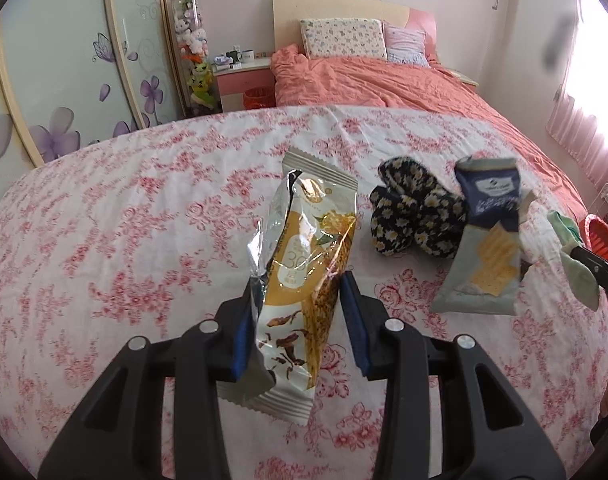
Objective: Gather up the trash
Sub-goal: 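Carry the snack bag and mint sock over the orange basket and release both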
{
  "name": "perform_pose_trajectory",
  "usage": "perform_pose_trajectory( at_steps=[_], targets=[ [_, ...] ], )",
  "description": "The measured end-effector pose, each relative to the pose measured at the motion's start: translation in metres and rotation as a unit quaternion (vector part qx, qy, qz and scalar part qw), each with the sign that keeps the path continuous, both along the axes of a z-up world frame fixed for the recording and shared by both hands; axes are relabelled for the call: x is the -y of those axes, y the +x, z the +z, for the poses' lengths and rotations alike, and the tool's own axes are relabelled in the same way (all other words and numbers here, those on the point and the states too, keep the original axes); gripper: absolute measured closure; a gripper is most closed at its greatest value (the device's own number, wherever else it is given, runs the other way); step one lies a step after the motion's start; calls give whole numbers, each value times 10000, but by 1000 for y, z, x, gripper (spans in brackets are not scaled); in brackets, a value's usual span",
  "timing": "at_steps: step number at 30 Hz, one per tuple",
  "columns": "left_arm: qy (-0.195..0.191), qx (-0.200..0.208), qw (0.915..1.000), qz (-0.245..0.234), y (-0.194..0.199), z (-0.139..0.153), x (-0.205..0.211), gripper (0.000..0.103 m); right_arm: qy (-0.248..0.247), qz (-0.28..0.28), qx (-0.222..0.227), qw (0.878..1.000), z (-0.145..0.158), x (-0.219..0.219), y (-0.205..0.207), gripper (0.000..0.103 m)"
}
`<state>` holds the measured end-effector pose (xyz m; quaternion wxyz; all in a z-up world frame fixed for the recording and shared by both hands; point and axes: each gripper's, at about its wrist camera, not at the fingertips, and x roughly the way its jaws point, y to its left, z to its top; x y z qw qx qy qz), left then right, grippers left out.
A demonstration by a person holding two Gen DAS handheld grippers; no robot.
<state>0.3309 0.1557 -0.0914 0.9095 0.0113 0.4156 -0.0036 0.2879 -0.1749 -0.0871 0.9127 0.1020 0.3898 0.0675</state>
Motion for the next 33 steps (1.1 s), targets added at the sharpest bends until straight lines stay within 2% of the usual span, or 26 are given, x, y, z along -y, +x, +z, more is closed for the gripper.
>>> perform_pose_trajectory(
  at_steps=[10, 17, 27, 33],
  targets=[
    [32, 341, 9994, -53, -34, 52, 22, 63, -34, 58, 652, 9978, 49, 10, -34, 94],
    [-227, 456, 9984, -257, -57, 80, 47, 63, 11, -16, 1053, 9944, 78, 26, -63, 94],
    [-398, 569, 9933, -928, -79, 104, 123, 63, 33, -365, 1250, 9915, 88, 73, -91, 94],
    [-678, 602, 9850, -1465, -87, 110, 187, 63, 41, -713, 1368, 9880, 89, 116, -110, 94]
  ],
)
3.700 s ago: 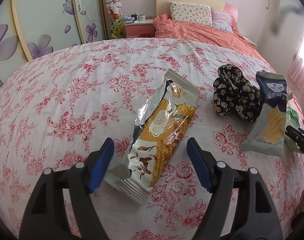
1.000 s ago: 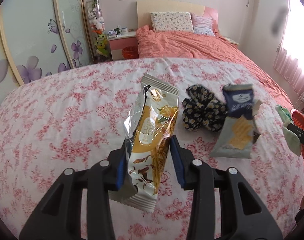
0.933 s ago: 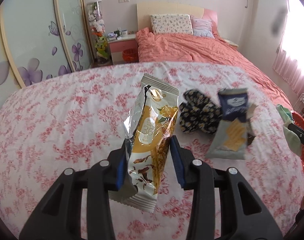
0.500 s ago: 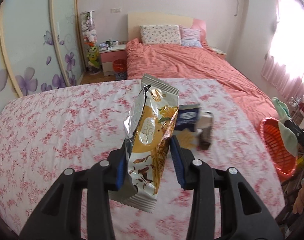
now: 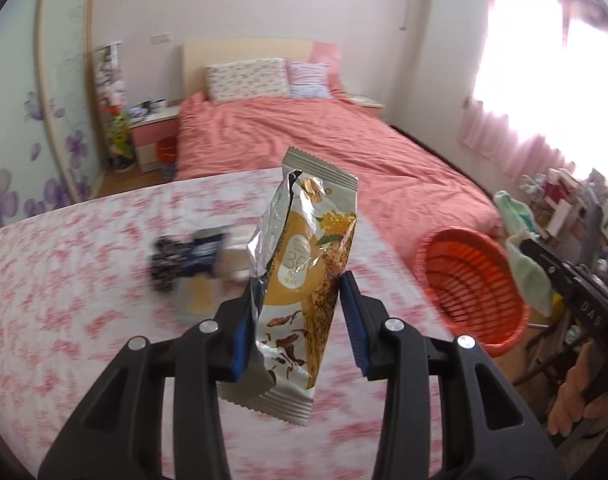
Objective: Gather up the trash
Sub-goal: 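Carry the snack bag and mint sock over the orange basket and release both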
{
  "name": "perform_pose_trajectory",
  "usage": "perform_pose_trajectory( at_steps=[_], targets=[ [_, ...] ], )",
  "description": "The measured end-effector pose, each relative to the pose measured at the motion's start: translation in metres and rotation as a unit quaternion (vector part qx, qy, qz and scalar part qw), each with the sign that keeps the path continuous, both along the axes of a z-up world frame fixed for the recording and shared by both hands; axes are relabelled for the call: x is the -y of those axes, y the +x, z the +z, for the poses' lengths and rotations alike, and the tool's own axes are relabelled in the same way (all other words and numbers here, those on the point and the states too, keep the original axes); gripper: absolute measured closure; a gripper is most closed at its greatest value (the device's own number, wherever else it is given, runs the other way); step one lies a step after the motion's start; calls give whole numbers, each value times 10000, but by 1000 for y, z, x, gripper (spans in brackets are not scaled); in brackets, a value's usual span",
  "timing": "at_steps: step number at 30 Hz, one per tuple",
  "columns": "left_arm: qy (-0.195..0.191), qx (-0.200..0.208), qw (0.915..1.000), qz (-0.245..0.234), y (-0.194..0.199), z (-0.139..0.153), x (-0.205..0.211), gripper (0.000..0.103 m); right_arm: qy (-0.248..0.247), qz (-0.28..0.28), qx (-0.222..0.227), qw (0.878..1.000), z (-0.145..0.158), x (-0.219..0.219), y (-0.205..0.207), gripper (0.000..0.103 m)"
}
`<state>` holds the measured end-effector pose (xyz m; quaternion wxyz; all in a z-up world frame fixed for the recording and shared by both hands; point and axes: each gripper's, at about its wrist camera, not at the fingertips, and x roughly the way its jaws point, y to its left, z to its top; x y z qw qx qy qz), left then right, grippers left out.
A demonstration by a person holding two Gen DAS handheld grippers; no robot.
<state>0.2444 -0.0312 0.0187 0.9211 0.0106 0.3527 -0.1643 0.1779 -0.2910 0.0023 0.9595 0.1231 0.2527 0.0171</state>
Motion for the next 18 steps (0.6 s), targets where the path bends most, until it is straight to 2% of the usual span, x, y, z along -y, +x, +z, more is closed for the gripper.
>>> perform_pose_trajectory(
  at_steps=[8, 12, 18],
  targets=[
    [-377, -26, 9953, -897, -2, -4, 101, 63, 201, -593, 32, 9980, -10, 67, -12, 94],
    [-513, -172, 9896, -1336, 1, -17, 152, 63, 303, -825, 28, 9961, -17, 96, -12, 94],
    [-553, -410, 9836, -1665, 19, -43, 201, 63, 443, -1022, -62, 9938, -35, 123, 0, 94]
  ],
)
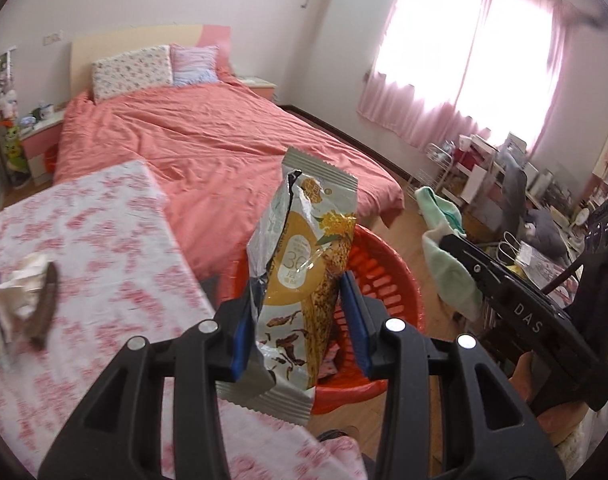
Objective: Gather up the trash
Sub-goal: 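Carry the snack bag and mint sock over the orange basket and release both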
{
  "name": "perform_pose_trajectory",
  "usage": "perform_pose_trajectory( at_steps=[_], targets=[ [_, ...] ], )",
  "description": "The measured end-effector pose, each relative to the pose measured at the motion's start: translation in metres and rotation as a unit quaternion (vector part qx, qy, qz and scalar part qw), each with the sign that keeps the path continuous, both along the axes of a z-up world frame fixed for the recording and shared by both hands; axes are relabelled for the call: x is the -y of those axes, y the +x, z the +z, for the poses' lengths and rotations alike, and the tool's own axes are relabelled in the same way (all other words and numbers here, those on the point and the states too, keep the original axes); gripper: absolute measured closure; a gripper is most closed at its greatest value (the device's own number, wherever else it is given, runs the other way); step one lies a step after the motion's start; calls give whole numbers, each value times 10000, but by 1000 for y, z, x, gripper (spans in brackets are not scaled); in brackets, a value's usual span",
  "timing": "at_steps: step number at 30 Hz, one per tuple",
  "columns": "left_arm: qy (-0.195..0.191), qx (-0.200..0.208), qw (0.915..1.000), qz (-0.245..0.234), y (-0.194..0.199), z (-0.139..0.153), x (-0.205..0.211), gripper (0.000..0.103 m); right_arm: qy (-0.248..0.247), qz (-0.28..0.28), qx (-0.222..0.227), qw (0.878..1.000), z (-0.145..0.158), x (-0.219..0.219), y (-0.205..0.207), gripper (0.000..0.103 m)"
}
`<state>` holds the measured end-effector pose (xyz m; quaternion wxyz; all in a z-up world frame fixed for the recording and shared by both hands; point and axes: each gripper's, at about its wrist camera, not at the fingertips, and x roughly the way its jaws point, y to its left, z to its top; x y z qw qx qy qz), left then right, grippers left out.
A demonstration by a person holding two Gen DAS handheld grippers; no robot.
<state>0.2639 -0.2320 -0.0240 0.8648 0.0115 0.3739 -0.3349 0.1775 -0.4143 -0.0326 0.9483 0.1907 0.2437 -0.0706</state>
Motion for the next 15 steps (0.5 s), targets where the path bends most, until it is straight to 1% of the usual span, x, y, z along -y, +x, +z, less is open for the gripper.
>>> perform_pose_trajectory(
  at_steps=[5, 6, 7, 8, 9, 10, 11, 12, 15],
  targets=[
    [71, -161, 9998, -95, 18, -21, 23, 61, 52, 13, -106, 9999, -13, 11, 13, 94],
    [115, -192, 9997, -67, 22, -27, 26, 59, 50, 27, -131, 9999, -16, 13, 16, 93],
    [137, -238, 9996, -21, 26, -32, 26, 51, 27, 24, -166, 9999, -19, 15, 19, 93],
    [160, -288, 9994, 64, 30, -38, 24, 44, 17, 25, -199, 9998, -21, 16, 21, 88],
    [177, -324, 9992, 122, 34, -43, 23, 42, 17, 34, -230, 9997, -23, 15, 22, 80],
    [205, -350, 9990, 164, 36, -46, 21, 40, 23, 57, -260, 9996, -26, 14, 24, 73],
    [263, -371, 9987, 216, 39, -50, 17, 39, 25, 74, -272, 9996, -29, 15, 25, 61],
    [323, -377, 9984, 277, 41, -53, 14, 39, 12, 90, -289, 9995, -31, 14, 26, 55],
    [449, -341, 9974, 449, 46, -57, -1, 37, -50, 96, -376, 9992, -35, 10, 27, 48]
  ],
)
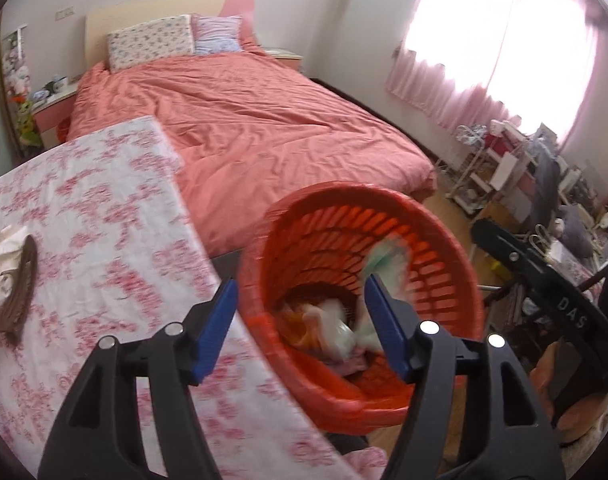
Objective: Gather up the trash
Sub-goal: 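Carry the snack bag and mint sock over the orange basket and release both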
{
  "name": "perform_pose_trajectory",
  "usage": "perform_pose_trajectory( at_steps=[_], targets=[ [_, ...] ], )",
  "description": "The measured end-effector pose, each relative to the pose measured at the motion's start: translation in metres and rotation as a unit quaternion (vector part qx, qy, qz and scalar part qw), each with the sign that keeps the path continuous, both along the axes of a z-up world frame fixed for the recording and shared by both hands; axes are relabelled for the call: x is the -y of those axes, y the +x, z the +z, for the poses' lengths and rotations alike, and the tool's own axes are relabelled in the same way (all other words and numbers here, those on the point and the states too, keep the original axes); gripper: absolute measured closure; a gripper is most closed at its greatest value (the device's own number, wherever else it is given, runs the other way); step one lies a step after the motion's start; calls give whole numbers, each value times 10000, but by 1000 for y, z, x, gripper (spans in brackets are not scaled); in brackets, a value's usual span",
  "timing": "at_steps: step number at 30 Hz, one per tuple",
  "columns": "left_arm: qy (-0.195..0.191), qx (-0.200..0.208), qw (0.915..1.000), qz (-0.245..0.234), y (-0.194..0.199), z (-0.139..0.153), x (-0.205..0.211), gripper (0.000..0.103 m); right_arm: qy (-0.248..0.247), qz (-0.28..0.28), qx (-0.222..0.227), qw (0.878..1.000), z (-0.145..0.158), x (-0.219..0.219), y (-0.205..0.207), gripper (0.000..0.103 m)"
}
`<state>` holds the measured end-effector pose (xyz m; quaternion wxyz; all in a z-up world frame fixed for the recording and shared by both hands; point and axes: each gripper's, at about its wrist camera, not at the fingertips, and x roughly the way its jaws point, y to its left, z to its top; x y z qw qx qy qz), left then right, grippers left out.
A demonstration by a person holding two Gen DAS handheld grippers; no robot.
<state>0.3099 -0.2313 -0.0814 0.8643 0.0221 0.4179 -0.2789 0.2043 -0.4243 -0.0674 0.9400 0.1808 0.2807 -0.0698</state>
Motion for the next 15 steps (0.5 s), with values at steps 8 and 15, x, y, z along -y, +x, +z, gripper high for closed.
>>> perform_pose_trajectory(
  at_steps=[8, 15],
  targets=[
    [430, 445, 9971, 435, -11, 4, -53, 27, -248, 51, -117, 9996, -3, -21, 1, 38],
    [746, 703, 9871, 1233, -20, 5, -137, 22, -463, 272, -310, 9981, -7, -56, 6, 37]
  ],
)
